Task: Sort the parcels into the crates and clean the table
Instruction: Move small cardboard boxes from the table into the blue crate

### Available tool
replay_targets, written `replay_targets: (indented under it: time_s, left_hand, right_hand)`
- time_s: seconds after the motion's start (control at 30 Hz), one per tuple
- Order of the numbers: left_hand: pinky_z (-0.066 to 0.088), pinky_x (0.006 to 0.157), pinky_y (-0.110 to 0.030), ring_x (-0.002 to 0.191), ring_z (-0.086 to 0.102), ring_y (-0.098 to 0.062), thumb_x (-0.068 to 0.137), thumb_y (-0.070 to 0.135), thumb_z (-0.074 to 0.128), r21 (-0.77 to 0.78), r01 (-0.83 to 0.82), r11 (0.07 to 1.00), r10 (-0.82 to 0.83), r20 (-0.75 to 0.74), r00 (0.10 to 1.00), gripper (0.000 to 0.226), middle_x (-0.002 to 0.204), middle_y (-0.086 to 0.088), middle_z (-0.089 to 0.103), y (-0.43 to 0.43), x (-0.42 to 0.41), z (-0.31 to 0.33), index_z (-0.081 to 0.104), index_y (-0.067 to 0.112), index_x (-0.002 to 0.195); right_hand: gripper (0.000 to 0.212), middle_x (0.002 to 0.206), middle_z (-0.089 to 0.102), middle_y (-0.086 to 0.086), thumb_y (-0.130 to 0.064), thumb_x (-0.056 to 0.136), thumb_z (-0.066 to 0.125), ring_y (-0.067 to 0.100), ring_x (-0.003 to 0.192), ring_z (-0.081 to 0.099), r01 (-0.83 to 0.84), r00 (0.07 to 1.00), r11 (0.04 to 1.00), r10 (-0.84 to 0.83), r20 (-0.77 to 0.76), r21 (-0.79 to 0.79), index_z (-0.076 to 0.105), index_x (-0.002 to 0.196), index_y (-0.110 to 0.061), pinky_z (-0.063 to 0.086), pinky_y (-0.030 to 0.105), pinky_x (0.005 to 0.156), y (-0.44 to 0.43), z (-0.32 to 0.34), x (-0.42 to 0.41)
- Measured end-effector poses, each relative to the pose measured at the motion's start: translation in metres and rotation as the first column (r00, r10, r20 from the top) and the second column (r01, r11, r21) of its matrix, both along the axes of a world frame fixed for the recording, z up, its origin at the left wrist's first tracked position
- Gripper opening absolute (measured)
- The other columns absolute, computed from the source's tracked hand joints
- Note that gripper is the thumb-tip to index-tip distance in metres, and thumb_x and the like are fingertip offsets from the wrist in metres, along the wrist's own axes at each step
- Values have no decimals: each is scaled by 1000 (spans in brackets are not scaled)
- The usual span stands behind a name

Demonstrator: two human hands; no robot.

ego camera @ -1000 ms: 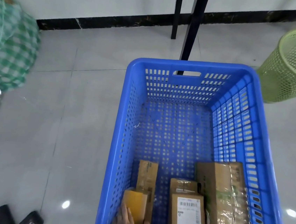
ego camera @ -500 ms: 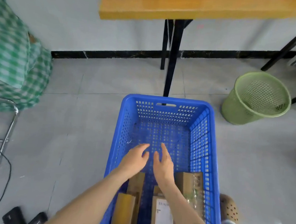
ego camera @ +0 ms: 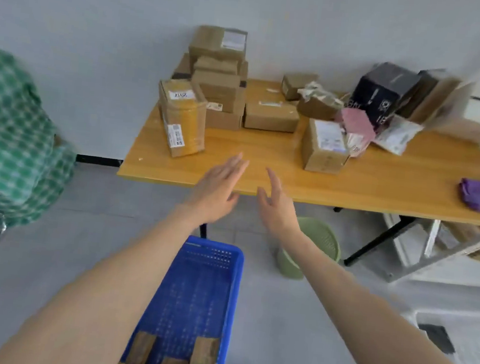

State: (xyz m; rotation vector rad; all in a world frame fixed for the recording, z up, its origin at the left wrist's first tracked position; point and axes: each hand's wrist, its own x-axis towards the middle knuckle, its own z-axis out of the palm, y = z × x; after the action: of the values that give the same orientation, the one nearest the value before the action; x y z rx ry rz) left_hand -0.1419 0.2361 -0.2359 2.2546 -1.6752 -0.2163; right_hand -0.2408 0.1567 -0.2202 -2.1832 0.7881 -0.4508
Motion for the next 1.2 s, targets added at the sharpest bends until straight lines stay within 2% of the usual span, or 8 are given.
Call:
replay_targets:
  time_s: [0.03,0.13,0.27,0.43,0.63,0.97,1.1,1.2]
  left_hand:
    - [8,119,-39,146,-7,-17,98,29,45,55,-17,998,16,19,1000,73,159,-1,-12,-13,-15,26,-5,19,151]
    - [-5,117,-44,143,-22,-15,93,49,47,118,-95,988,104,-78,991,90,154,1,-27,-37,-55,80,-19,22,148]
    - [-12,115,-46,144,-18,-18,82,50,64,107,-82,991,95,-131,987,112,151,0,-36,-43,-104,136,-27,32,144]
    - [16,116,-42,146,3,-26,82,35,70,61,-179,982,187,-182,965,104,158,0,-15,-15,-134,166,-8,31,150]
    - [22,116,-39,144,17,-18,86,19,67,-4,-332,943,294,-456,840,90,158,-4,16,64,-196,172,5,23,152]
    - [25,115,-45,145,13,-23,85,32,67,-88,-353,931,313,-300,901,85,158,1,0,62,-261,235,13,25,150]
    - [25,115,-41,143,17,-21,85,28,68,-112,-358,927,314,-289,904,82,157,1,5,80,-254,240,18,21,150]
    - [18,116,-37,145,14,-21,85,27,68,-101,-402,910,364,-271,891,83,158,0,5,95,-238,241,17,21,150]
  right_hand:
    - [57,155,26,6,-22,99,43,24,140,29,140,985,988,-133,-108,60,18,151,-17,28,31,107,-20,17,-52]
    - [72,160,11,5,-27,96,53,18,147,8,166,983,983,-171,-66,-77,9,152,-16,14,28,114,-66,54,-98]
    - [93,160,0,3,-42,87,64,20,148,-1,277,956,942,-290,-45,-187,2,152,-21,9,40,119,-94,93,-149]
    - [91,160,-2,4,-39,87,64,23,147,7,360,931,932,-362,-48,-41,3,152,-22,19,43,116,-114,118,-220]
    - [82,160,0,6,-36,93,57,25,146,10,352,934,931,-342,-101,101,4,153,-16,22,40,114,-91,138,-290]
    - [81,160,3,4,-40,92,57,20,147,4,82,996,987,-85,-18,-139,7,152,-16,20,40,114,-50,200,-305]
    - [74,156,11,6,-32,96,53,25,141,19,78,997,996,-77,15,-53,9,151,-13,28,38,108,-61,213,-308]
    - [74,157,12,5,-35,96,52,26,145,13,84,996,996,-84,39,5,8,152,-15,24,42,114,-77,220,-294]
